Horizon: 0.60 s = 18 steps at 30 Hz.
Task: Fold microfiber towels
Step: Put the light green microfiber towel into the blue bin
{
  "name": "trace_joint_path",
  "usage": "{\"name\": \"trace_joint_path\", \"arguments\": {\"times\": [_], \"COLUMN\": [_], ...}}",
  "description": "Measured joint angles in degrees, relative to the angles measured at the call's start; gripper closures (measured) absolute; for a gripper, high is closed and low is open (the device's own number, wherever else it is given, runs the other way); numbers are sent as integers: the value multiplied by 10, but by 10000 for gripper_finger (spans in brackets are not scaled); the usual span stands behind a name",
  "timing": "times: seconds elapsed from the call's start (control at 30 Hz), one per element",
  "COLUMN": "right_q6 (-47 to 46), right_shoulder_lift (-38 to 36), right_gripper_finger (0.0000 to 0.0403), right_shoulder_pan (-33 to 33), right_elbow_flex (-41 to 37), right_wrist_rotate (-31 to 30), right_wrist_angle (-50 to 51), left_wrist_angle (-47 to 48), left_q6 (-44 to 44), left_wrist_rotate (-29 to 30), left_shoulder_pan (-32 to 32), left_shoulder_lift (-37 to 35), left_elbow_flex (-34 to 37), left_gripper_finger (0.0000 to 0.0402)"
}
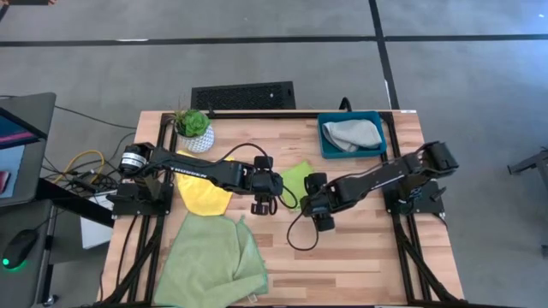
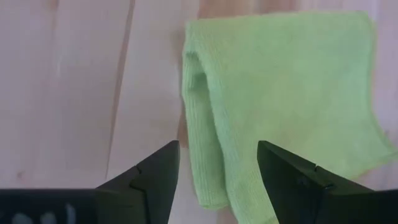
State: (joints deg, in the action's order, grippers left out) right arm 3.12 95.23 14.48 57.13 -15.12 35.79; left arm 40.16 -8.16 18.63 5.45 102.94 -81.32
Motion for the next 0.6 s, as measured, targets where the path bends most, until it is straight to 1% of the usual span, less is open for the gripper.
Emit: {"name": "trace_joint_path", "arguments": {"times": [0.3,0.6], "right_q6": [5,4], "right_shoulder_lift": [64,99], "right_gripper_finger": [163,163], "right_shoulder_pan": [-5,-16], "right_elbow_flex": [-1,4], "right_wrist_rotate": [-1,-14], "right_wrist_angle": [-2,5], "left_wrist_angle": [0,-1], "left_q6": [4,5], "left_wrist_rotate": [-2,-4], "left_shoulder_pan": [0,0], "left_shoulder_lift": [0,0], "left_elbow_flex": [0,0], "left_gripper_finger": [252,252]}}
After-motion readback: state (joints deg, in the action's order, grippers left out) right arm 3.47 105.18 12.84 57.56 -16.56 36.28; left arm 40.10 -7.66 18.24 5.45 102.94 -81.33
